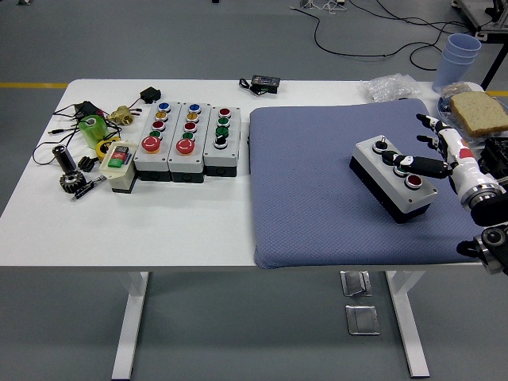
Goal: Pick up the button,place it on the desk,press the button,press the button
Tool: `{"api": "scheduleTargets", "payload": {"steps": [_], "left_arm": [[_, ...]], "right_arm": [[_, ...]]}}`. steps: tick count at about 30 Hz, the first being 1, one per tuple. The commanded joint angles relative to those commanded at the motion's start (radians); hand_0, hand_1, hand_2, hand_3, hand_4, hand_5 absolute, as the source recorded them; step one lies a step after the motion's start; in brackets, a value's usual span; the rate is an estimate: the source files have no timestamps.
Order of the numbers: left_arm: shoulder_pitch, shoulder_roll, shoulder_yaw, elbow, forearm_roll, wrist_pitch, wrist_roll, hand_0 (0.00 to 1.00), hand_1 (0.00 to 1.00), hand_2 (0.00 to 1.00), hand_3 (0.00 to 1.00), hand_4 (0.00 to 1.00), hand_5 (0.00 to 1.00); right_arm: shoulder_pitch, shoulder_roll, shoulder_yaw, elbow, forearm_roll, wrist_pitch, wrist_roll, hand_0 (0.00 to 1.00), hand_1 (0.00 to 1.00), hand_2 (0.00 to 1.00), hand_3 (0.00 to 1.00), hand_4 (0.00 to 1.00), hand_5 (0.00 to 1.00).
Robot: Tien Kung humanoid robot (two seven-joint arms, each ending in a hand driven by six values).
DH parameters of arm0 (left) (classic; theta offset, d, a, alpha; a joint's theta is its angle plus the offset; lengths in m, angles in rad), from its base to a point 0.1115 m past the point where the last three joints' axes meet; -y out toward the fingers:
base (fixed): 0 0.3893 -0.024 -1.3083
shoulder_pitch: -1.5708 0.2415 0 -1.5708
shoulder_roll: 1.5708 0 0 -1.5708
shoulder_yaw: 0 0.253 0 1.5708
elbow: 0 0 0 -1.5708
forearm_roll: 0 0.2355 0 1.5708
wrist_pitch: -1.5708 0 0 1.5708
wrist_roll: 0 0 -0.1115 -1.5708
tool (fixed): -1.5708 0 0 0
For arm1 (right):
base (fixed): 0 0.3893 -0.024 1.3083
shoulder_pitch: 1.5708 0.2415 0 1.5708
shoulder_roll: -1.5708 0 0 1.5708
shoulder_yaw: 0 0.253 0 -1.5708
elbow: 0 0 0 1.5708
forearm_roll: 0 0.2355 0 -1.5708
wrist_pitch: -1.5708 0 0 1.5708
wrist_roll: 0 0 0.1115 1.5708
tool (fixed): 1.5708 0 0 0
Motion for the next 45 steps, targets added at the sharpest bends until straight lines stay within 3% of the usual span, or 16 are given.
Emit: {"api": "scheduleTargets", "payload": {"steps": [4,8,9,12,18,20,21,26,27,32,33,38,39,44,45], "left_arm": [[-0.001,0.001,-0.001,0.000,-0.002,0.001,0.000,0.645,0.649,0.659,0.569,0.313,0.859],[-0.004,0.001,-0.002,0.000,0.001,0.001,0.000,0.645,0.649,0.659,0.569,0.313,0.859],[-0.004,0.001,-0.002,0.000,0.000,0.001,0.000,0.645,0.649,0.658,0.569,0.313,0.859],[-0.004,0.001,-0.002,0.000,-0.001,0.001,0.001,0.645,0.649,0.658,0.569,0.313,0.859],[-0.005,0.001,-0.005,0.000,0.004,0.000,0.002,0.647,0.647,0.656,0.568,0.313,0.859],[-0.005,0.001,-0.006,0.000,0.005,0.000,0.002,0.647,0.647,0.656,0.568,0.313,0.859],[-0.005,0.001,-0.006,0.000,0.005,0.000,0.002,0.645,0.646,0.654,0.570,0.314,0.860],[-0.005,0.001,-0.005,0.000,0.003,0.000,0.003,0.645,0.646,0.654,0.570,0.314,0.860],[-0.005,0.000,-0.006,0.000,0.004,0.000,0.003,0.646,0.646,0.653,0.569,0.315,0.861],[-0.002,-0.001,-0.008,0.000,0.007,0.000,0.004,0.646,0.646,0.653,0.569,0.315,0.861],[-0.001,-0.001,-0.009,0.000,0.009,0.000,0.004,0.647,0.645,0.652,0.570,0.314,0.859],[0.004,-0.001,-0.013,0.000,0.018,-0.001,0.006,0.647,0.645,0.652,0.570,0.314,0.859],[0.005,-0.001,-0.014,0.000,0.020,-0.001,0.006,0.645,0.645,0.652,0.569,0.314,0.860],[0.009,-0.001,-0.016,0.000,0.031,-0.003,0.007,0.645,0.645,0.652,0.569,0.314,0.860],[0.010,-0.001,-0.016,0.000,0.030,-0.002,0.007,0.646,0.644,0.651,0.569,0.315,0.860]], "right_arm": [[0.016,0.012,-0.011,-0.028,-0.097,0.027,-0.037,0.991,0.898,0.997,0.984,0.998,0.202],[0.045,0.042,-0.026,-0.091,-0.273,0.114,-0.113,0.991,0.898,0.997,0.984,0.998,0.202],[0.049,0.047,-0.029,-0.099,-0.312,0.119,-0.119,0.987,0.897,0.996,0.998,0.998,0.247],[0.065,0.066,-0.040,-0.132,-0.425,0.128,-0.143,0.987,0.897,0.996,0.998,0.998,0.247],[0.099,0.093,-0.069,-0.190,-0.480,0.142,-0.197,0.975,0.898,0.998,0.991,0.998,0.263],[0.108,0.101,-0.079,-0.207,-0.469,0.145,-0.203,0.975,0.898,0.998,0.991,0.998,0.263],[0.112,0.104,-0.084,-0.217,-0.461,0.149,-0.206,0.945,0.856,0.942,0.940,0.998,0.254],[0.130,0.116,-0.105,-0.251,-0.455,0.164,-0.222,0.945,0.856,0.942,0.940,0.998,0.254],[0.134,0.118,-0.111,-0.259,-0.455,0.167,-0.227,0.860,0.731,0.845,0.862,0.998,0.263],[0.141,0.118,-0.130,-0.272,-0.461,0.177,-0.244,0.860,0.731,0.845,0.862,0.998,0.263],[0.140,0.117,-0.132,-0.273,-0.470,0.180,-0.248,0.607,0.550,0.655,0.713,0.998,0.252],[0.130,0.107,-0.142,-0.269,-0.512,0.145,-0.272,0.607,0.550,0.655,0.713,0.998,0.252],[0.126,0.103,-0.143,-0.265,-0.517,0.134,-0.276,0.437,0.415,0.543,0.573,0.946,0.177],[0.109,0.071,-0.152,-0.243,-0.490,0.127,-0.253,0.437,0.415,0.543,0.573,0.946,0.177],[0.103,0.054,-0.158,-0.234,-0.478,0.127,-0.243,0.330,0.278,0.466,0.501,0.826,0.132]]}}
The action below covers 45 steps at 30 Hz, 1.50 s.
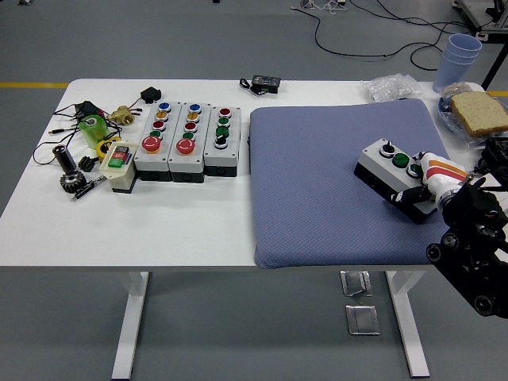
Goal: Pick up the button,place it on the desk,press the button,press the button
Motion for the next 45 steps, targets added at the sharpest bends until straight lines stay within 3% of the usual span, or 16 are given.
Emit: {"api": "scheduleTargets", "payload": {"steps": [4,5,6,11,12,17,18,20,35,36,41,42,45], "left_arm": [[0.003,0.000,-0.003,0.000,0.002,0.000,-0.001,0.646,0.644,0.651,0.569,0.315,0.860],[0.004,0.000,-0.003,0.000,0.003,0.000,-0.001,0.646,0.644,0.651,0.569,0.315,0.860],[0.004,0.000,-0.004,0.000,0.003,0.000,-0.001,0.645,0.644,0.651,0.569,0.315,0.859],[0.008,0.000,-0.004,0.000,0.010,-0.001,0.000,0.645,0.644,0.651,0.569,0.315,0.859],[0.008,0.000,-0.004,0.000,0.009,-0.001,0.000,0.647,0.644,0.651,0.568,0.315,0.859],[0.006,-0.001,0.000,0.000,0.004,0.000,-0.001,0.647,0.644,0.651,0.568,0.315,0.859],[0.004,-0.001,0.002,0.000,0.001,0.000,-0.002,0.646,0.643,0.651,0.568,0.315,0.860],[0.001,0.000,0.005,0.000,-0.006,0.001,-0.003,0.646,0.643,0.651,0.568,0.315,0.860],[-0.012,0.000,0.008,0.000,-0.024,0.004,-0.006,0.646,0.643,0.653,0.568,0.317,0.864],[-0.012,0.000,0.007,0.000,-0.023,0.004,-0.006,0.646,0.643,0.652,0.568,0.316,0.861],[-0.013,0.000,0.007,0.000,-0.019,0.003,-0.005,0.646,0.643,0.652,0.568,0.316,0.861],[-0.014,0.000,0.006,0.000,-0.018,0.003,-0.004,0.646,0.643,0.653,0.568,0.315,0.860],[-0.014,0.000,0.006,0.000,-0.018,0.002,-0.004,0.646,0.643,0.653,0.568,0.315,0.860]], "right_arm": [[-0.020,-0.055,-0.007,0.032,0.047,-0.009,0.052,0.330,0.278,0.466,0.501,0.826,0.132],[-0.026,-0.071,-0.008,0.045,0.062,-0.009,0.087,0.330,0.278,0.466,0.501,0.826,0.132],[-0.028,-0.077,-0.008,0.049,0.067,-0.009,0.112,0.291,0.259,0.461,0.497,0.728,0.117],[-0.052,-0.137,-0.043,0.113,0.094,-0.050,0.312,0.291,0.259,0.461,0.497,0.728,0.117],[-0.054,-0.145,-0.051,0.124,0.092,-0.054,0.350,0.229,0.257,0.467,0.501,0.710,0.126],[-0.037,-0.167,-0.095,0.153,0.036,-0.065,0.535,0.229,0.257,0.467,0.501,0.710,0.126],[-0.030,-0.168,-0.102,0.153,0.022,-0.056,0.562,0.235,0.265,0.475,0.507,0.672,0.079],[-0.008,-0.169,-0.122,0.148,-0.024,-0.036,0.610,0.235,0.265,0.475,0.507,0.672,0.079],[0.070,-0.134,-0.206,0.054,-0.123,-0.002,0.631,0.283,0.331,0.512,0.523,0.676,0.043],[0.072,-0.133,-0.209,0.049,-0.121,-0.002,0.638,0.532,0.489,0.580,0.548,0.693,0.003],[0.082,-0.128,-0.228,0.028,-0.135,-0.001,0.649,0.532,0.489,0.580,0.548,0.693,0.003],[0.083,-0.127,-0.230,0.026,-0.138,0.001,0.648,0.674,0.599,0.713,0.739,0.813,0.002],[0.083,-0.126,-0.230,0.018,-0.172,-0.014,0.645,0.674,0.599,0.713,0.739,0.813,0.002]]}}
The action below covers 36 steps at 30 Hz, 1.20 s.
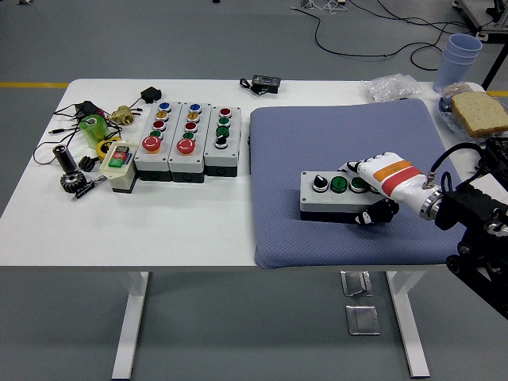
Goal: Pick up the button,place it on the desk,press the button,press the button
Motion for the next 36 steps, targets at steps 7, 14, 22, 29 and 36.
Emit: {"api": "scheduleTargets", "payload": {"steps": [7,14,22,29,36], "left_arm": [[0.001,0.000,-0.002,0.000,0.000,0.000,0.000,0.645,0.643,0.653,0.568,0.316,0.861],[0.001,-0.001,-0.002,0.000,0.001,0.000,0.000,0.645,0.643,0.653,0.567,0.315,0.861],[0.005,-0.002,-0.006,0.000,0.007,0.000,0.001,0.644,0.643,0.654,0.567,0.313,0.859],[0.012,-0.003,-0.008,0.000,0.020,-0.002,0.003,0.644,0.643,0.654,0.567,0.313,0.859],[0.017,-0.002,-0.009,0.000,0.024,-0.002,0.003,0.645,0.643,0.654,0.567,0.313,0.859]], "right_arm": [[-0.010,-0.007,0.007,0.002,-0.035,-0.053,0.021,0.743,0.652,0.795,0.874,0.868,0.002],[-0.020,-0.010,0.012,0.014,0.029,0.017,-0.004,0.806,0.704,0.854,0.982,0.904,0.002],[-0.051,-0.031,0.036,0.073,0.098,0.018,-0.006,0.851,0.750,0.878,0.998,0.916,0.002],[-0.060,-0.031,0.035,0.119,0.099,0.024,-0.023,0.870,0.766,0.889,0.998,0.924,0.002],[-0.066,-0.034,0.051,0.113,0.098,0.051,-0.057,0.914,0.809,0.928,0.998,0.936,0.002]]}}
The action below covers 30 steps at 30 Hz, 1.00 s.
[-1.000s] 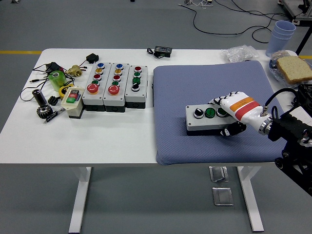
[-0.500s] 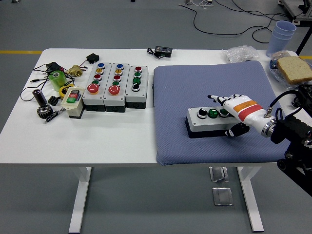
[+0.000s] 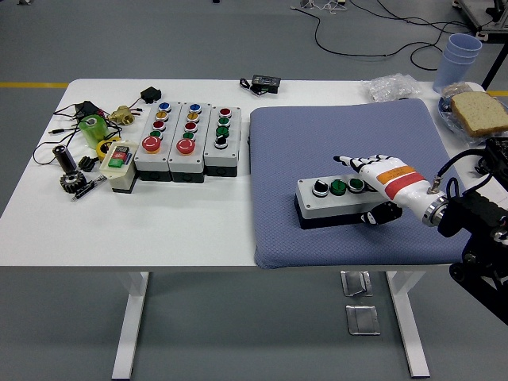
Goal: Pick up the button,place it on the desk,press the button,press the button
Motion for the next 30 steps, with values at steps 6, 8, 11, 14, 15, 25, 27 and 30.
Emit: {"api": "scheduleTargets", "payload": {"steps": [6,8,11,14,15,25,27,30], "left_arm": [[0.003,0.000,-0.001,0.000,0.007,-0.001,0.001,0.644,0.643,0.654,0.567,0.313,0.859],[0.004,0.000,-0.001,0.000,0.009,-0.002,0.001,0.644,0.643,0.654,0.567,0.313,0.859],[0.005,0.000,0.001,0.000,0.008,-0.002,0.000,0.644,0.643,0.654,0.566,0.313,0.859],[0.004,0.000,0.001,0.000,0.006,-0.001,-0.001,0.644,0.643,0.654,0.566,0.313,0.859],[0.004,0.000,0.002,0.000,0.006,-0.001,-0.001,0.644,0.643,0.654,0.567,0.313,0.859],[-0.009,0.004,0.005,0.000,-0.008,0.002,-0.006,0.644,0.643,0.654,0.567,0.313,0.859],[-0.011,0.004,0.006,0.000,-0.008,0.002,-0.006,0.644,0.643,0.654,0.567,0.313,0.859],[-0.012,0.004,0.008,0.000,-0.009,0.002,-0.006,0.644,0.643,0.654,0.567,0.313,0.859]], "right_arm": [[-0.014,-0.012,0.021,0.032,0.017,0.029,-0.010,0.939,0.855,0.971,0.998,0.942,0.002],[-0.020,-0.018,0.029,0.051,0.026,0.038,-0.011,0.939,0.855,0.971,0.998,0.942,0.002],[-0.036,-0.033,0.045,0.105,0.062,0.059,-0.018,0.950,0.876,0.985,0.998,0.947,0.002],[-0.058,-0.052,0.072,0.166,0.108,0.068,-0.027,0.950,0.876,0.985,0.998,0.947,0.002],[-0.069,-0.060,0.089,0.193,0.120,0.061,-0.035,0.920,0.815,0.921,0.998,0.924,0.002],[-0.118,-0.105,0.193,0.271,0.230,-0.143,-0.120,0.662,0.467,0.635,0.975,0.792,0.002],[-0.121,-0.107,0.191,0.268,0.250,-0.133,-0.121,0.219,0.010,0.297,0.693,0.729,0.077],[-0.126,-0.107,0.186,0.264,0.254,-0.104,-0.126,0.219,0.010,0.297,0.693,0.729,0.077]]}}
